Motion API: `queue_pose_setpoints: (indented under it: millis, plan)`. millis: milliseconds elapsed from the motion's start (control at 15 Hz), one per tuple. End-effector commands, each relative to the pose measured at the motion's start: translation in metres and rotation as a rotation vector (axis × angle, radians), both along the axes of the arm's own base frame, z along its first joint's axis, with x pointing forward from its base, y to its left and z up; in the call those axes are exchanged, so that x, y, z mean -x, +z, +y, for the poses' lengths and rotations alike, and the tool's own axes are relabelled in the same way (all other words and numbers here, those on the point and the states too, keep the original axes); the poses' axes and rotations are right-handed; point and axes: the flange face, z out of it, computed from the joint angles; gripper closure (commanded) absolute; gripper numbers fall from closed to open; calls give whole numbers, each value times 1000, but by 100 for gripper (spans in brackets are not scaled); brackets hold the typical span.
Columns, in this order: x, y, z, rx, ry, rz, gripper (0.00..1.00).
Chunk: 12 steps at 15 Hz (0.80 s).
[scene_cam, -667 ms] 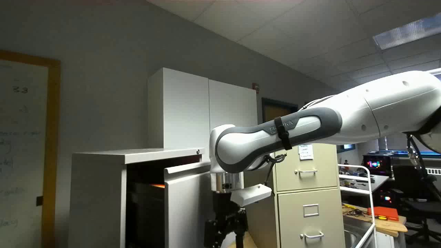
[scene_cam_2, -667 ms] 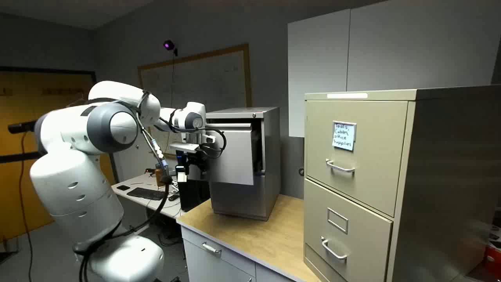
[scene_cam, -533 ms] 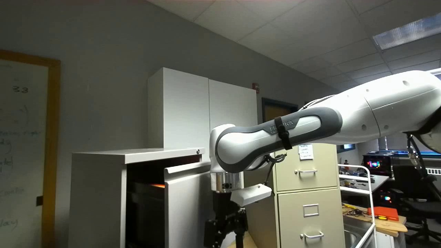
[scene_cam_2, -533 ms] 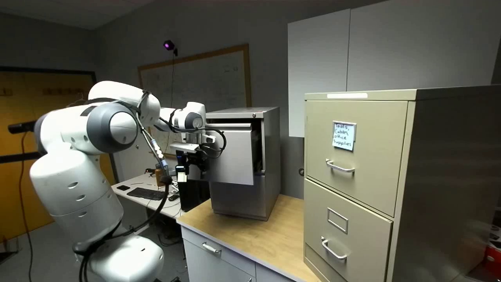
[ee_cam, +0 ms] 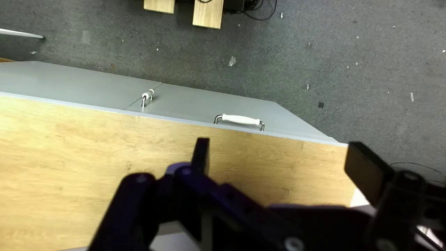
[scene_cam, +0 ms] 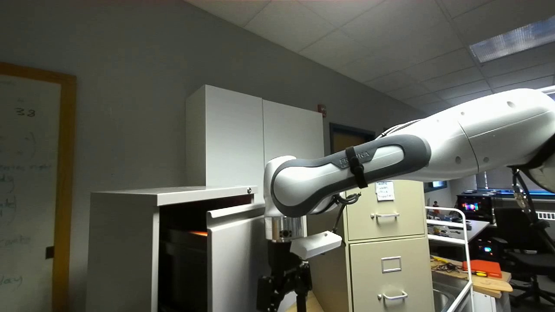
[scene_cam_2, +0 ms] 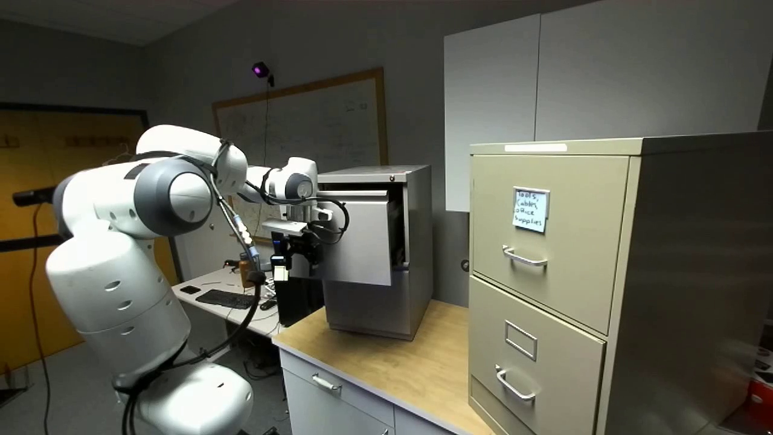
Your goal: Close the top drawer of the left cabinet
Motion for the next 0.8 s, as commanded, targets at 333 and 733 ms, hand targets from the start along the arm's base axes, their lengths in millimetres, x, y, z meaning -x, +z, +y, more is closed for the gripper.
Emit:
queue_pose_setpoints:
  millis: [333, 733]
  plan:
    - [0, 1, 0, 4, -7, -1, 0]
    - [4, 10, -5, 2, -35, -49, 0]
